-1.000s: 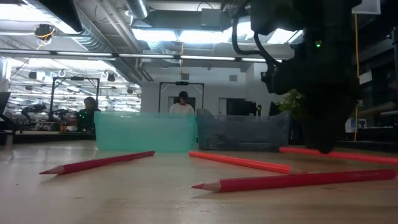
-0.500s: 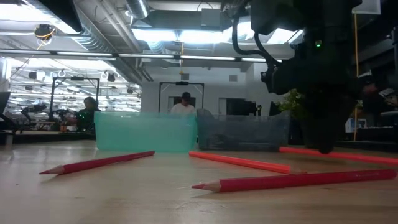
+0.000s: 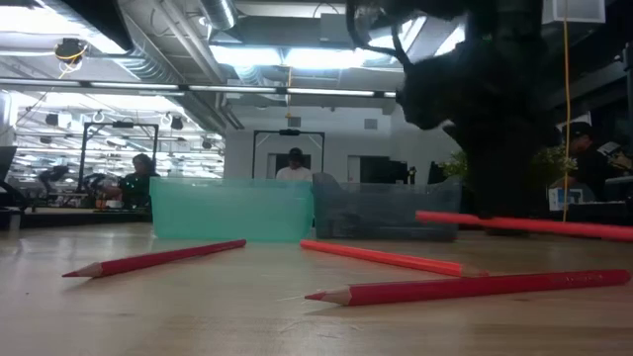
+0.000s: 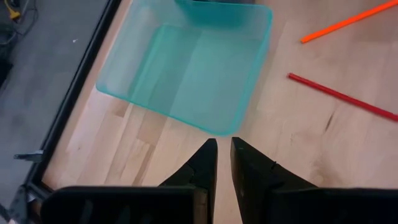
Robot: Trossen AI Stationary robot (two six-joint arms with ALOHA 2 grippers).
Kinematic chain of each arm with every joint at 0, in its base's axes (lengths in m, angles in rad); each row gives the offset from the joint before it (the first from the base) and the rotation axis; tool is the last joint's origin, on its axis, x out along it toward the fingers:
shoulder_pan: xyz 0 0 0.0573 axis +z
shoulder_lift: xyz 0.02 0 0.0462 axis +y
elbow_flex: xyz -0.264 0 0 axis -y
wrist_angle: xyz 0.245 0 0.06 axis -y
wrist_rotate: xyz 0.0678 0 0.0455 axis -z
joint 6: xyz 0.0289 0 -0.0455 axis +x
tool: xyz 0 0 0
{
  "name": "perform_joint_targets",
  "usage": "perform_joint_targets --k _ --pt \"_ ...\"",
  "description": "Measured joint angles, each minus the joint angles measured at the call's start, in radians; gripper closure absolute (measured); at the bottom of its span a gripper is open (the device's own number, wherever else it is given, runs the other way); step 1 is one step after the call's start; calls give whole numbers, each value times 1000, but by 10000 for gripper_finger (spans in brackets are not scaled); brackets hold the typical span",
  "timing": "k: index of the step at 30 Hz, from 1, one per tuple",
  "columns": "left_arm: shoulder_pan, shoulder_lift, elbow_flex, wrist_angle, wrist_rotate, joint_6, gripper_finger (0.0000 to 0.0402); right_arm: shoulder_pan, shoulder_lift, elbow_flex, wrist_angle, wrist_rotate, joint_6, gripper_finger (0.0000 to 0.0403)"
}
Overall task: Sort pens & pencils
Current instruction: Put the right orange colored pencil into the green bin
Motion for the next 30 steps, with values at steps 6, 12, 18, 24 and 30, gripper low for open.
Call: perform_joint_targets --k 6,12,18,24,30 --pt "0 0 0 -41 -3 0 360 -31 0 88 -11 27 -55 402" --pt "0 0 0 -101 -5 -1 360 -86 6 195 -24 45 -154 402" --pt "1 0 0 -157 -7 -1 360 -159 104 390 -66 37 -301 403" --pt "1 0 0 -226 -25 -8 360 -240 285 715 -224 5 -468 403" --pt "1 -6 0 -225 -25 19 360 -314 477 1081 -432 -17 -588 403"
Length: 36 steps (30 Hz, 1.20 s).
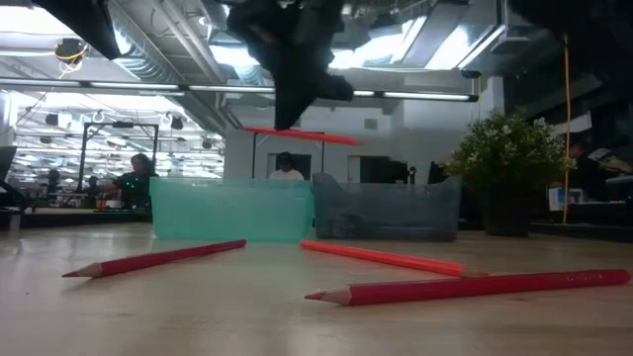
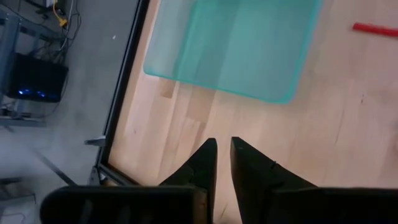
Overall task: Sort pens & pencils
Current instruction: Put the right orange colored pencil into the green bin
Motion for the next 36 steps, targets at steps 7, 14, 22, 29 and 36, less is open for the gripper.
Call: perform_joint_targets --k 7,14,22,29,36 --pt "0 -7 0 1 0 32 360 -77 39 1 54 -72 -64 403" --pt "2 -14 0 1 -50 60 360 -101 45 42 135 -79 -137 403" --pt "11 -14 0 1 -60 61 360 -136 53 45 262 -99 -190 403" --pt "11 -14 0 1 -60 70 360 -178 78 42 350 -136 -207 403" --pt "11 -14 0 1 -60 75 360 -222 110 42 372 -147 -218 403"
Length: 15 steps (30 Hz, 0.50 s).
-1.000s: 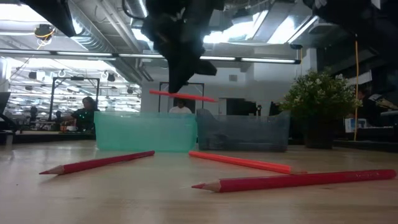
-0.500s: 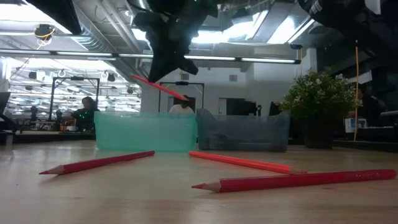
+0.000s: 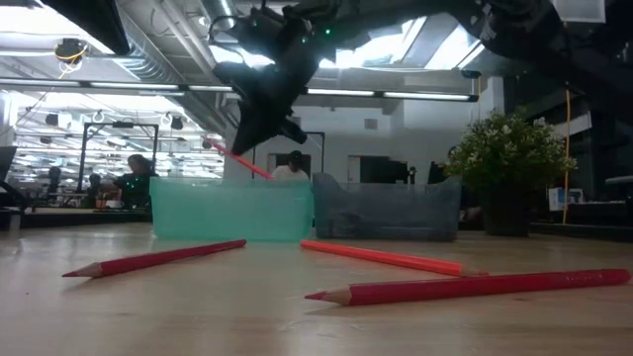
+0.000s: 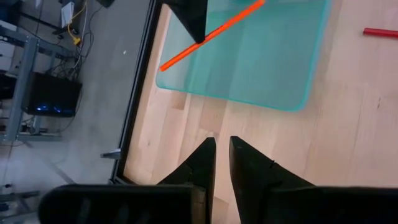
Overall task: Sort pens & pencils
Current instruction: Put the right orange colored pencil into the green bin
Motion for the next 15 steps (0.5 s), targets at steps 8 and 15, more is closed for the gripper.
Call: perform_joint_targets --k 8,15 --pt "0 0 0 0 0 7 360 -21 40 0 -23 -5 -4 403" --pt "0 0 0 0 -19 11 360 -32 47 -8 -6 -20 -4 403"
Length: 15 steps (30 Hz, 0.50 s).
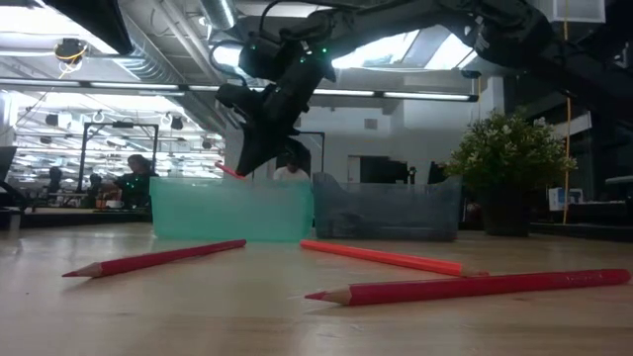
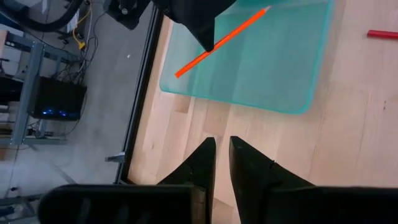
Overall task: Sort pens & pencils
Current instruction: Put the right orange colored pencil into the green bin
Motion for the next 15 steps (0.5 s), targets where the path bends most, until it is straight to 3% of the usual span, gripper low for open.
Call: perform_joint_targets --k 15 --pt "0 0 0 0 -2 0 360 -18 85 -2 32 -65 20 403"
